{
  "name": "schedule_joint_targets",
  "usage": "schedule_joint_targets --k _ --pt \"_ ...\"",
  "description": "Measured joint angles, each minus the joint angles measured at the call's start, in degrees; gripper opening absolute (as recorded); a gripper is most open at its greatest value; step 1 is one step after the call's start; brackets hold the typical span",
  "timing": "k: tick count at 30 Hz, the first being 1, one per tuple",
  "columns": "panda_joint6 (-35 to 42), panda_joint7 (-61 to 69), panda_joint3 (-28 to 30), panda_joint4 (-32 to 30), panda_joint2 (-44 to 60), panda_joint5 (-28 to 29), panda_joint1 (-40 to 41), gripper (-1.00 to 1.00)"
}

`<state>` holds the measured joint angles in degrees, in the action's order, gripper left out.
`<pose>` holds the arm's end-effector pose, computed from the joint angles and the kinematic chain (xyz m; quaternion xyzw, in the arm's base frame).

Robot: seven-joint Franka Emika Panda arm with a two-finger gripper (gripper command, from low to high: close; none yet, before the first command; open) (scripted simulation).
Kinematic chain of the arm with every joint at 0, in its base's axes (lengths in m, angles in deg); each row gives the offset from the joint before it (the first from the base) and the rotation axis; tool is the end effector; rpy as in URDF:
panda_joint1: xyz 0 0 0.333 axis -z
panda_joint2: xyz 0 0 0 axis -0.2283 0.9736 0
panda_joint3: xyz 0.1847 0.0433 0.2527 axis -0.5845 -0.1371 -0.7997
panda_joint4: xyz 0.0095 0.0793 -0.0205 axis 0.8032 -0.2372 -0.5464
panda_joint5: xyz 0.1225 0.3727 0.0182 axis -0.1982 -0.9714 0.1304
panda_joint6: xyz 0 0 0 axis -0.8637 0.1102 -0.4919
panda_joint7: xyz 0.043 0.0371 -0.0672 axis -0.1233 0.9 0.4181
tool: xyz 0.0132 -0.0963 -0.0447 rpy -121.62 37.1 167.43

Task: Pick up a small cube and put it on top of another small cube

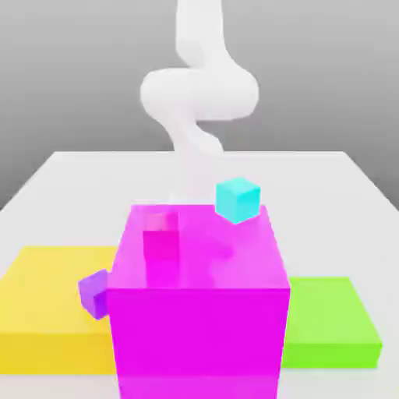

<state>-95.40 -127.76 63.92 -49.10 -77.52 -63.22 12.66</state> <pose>0.3779 0.0180 0.6886 -0.8626 0.3524 -0.3344 0.1410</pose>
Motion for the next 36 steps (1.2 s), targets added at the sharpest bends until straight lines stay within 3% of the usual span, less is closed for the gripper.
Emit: schedule_joint_targets --k 18,32,36 --pt "-6.7 -9.9 -12.5 7.2 37.7 5.9 -5.5 0.00" --pt "-11.6 -19.2 -14.3 12.9 67.2 13.1 -16.7 0.00" --pt "-16.5 -21.3 -12.3 14.8 75.5 15.6 -19.3 0.00"
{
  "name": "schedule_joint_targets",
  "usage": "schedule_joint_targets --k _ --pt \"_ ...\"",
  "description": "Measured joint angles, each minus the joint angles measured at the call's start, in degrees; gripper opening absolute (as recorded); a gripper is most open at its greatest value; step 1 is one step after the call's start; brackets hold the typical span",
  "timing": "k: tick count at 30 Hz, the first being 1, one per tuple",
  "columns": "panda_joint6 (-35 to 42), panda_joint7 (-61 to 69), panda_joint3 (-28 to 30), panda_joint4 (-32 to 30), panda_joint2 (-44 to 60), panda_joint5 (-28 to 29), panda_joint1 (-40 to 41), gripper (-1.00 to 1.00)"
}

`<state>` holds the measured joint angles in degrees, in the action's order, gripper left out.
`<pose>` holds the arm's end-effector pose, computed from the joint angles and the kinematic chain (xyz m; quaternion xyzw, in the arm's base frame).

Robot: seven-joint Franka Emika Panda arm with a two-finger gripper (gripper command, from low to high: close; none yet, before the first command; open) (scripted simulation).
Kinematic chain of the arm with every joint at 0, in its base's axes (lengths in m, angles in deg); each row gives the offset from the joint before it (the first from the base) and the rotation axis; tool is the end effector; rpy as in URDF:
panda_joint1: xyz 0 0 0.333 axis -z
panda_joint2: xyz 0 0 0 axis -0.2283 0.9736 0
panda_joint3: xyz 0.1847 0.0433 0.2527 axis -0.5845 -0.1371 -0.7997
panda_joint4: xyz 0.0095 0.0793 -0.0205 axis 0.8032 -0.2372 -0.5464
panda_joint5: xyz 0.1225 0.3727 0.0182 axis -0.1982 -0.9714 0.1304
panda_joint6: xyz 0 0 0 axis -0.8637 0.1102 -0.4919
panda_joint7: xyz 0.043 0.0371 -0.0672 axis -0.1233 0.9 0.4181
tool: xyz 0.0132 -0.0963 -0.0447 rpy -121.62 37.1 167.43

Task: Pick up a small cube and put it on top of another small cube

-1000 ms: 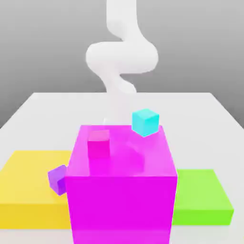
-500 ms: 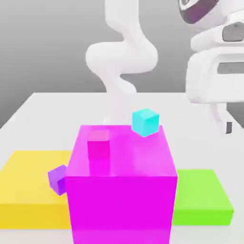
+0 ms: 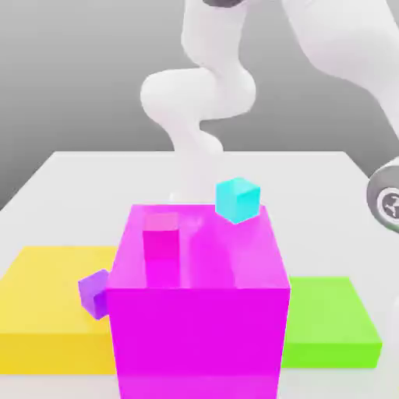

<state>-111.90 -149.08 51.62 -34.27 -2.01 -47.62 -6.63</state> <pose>0.4919 0.3352 0.1509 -0.9797 0.2007 -0.0007 0.0006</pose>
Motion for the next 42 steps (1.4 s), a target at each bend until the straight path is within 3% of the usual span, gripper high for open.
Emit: schedule_joint_targets --k 1,7,13,22,37,41,42 --pt "-1.1 -0.3 0.5 0.4 1.5 0.5 -0.4 -1.00" --pt "-1.7 -0.4 0.8 0.5 2.2 0.6 -0.7 -1.00" --pt "3.5 0.8 -0.9 -1.9 -6.0 -2.8 1.7 -1.00" --pt "5.0 2.2 3.4 -12.3 -24.3 3.4 4.2 -1.00" --pt "32.3 22.3 20.3 -21.2 -55.4 -11.9 17.9 -1.00" --pt "27.5 24.4 21.7 -26.3 -55.5 -12.7 18.6 -1.00" --pt "25.3 24.6 21.8 -27.7 -54.8 -12.7 18.6 1.00"
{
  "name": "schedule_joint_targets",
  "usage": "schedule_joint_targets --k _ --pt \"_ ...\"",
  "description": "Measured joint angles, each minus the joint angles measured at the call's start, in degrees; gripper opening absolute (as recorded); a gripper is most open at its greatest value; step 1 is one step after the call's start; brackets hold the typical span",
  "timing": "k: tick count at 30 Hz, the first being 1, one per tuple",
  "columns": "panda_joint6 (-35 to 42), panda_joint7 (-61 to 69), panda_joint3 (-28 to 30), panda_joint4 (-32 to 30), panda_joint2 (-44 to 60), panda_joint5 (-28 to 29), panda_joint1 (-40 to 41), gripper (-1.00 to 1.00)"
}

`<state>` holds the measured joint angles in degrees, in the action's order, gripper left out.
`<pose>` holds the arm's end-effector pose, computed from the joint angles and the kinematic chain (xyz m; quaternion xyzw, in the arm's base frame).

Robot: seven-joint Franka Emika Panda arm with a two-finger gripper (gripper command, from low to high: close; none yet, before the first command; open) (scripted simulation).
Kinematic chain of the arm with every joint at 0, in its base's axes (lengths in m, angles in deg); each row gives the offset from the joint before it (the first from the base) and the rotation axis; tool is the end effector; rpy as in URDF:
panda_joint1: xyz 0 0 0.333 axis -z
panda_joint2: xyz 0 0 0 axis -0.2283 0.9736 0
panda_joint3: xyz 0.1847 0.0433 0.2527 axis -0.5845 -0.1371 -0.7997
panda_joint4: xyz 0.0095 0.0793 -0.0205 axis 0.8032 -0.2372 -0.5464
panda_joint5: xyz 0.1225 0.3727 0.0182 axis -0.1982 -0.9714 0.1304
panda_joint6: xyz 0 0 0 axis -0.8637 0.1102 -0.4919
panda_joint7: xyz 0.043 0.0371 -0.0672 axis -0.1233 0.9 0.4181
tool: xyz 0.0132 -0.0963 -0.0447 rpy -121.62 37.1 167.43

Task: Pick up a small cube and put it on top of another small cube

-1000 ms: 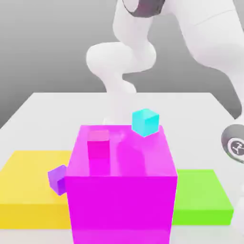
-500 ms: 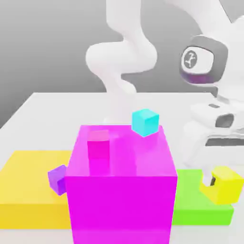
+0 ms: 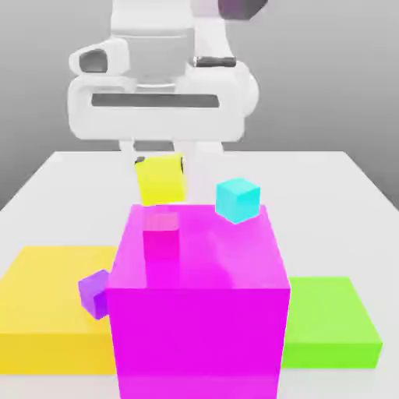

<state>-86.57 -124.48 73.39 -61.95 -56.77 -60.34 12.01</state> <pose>0.4206 -0.0512 0.4053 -0.9138 0.4062 0.0009 0.0024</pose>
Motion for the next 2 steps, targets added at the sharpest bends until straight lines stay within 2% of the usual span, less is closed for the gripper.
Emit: schedule_joint_targets --k 2 --pt "0.0 0.0 0.0 0.0 0.0 0.0 0.0 1.00"
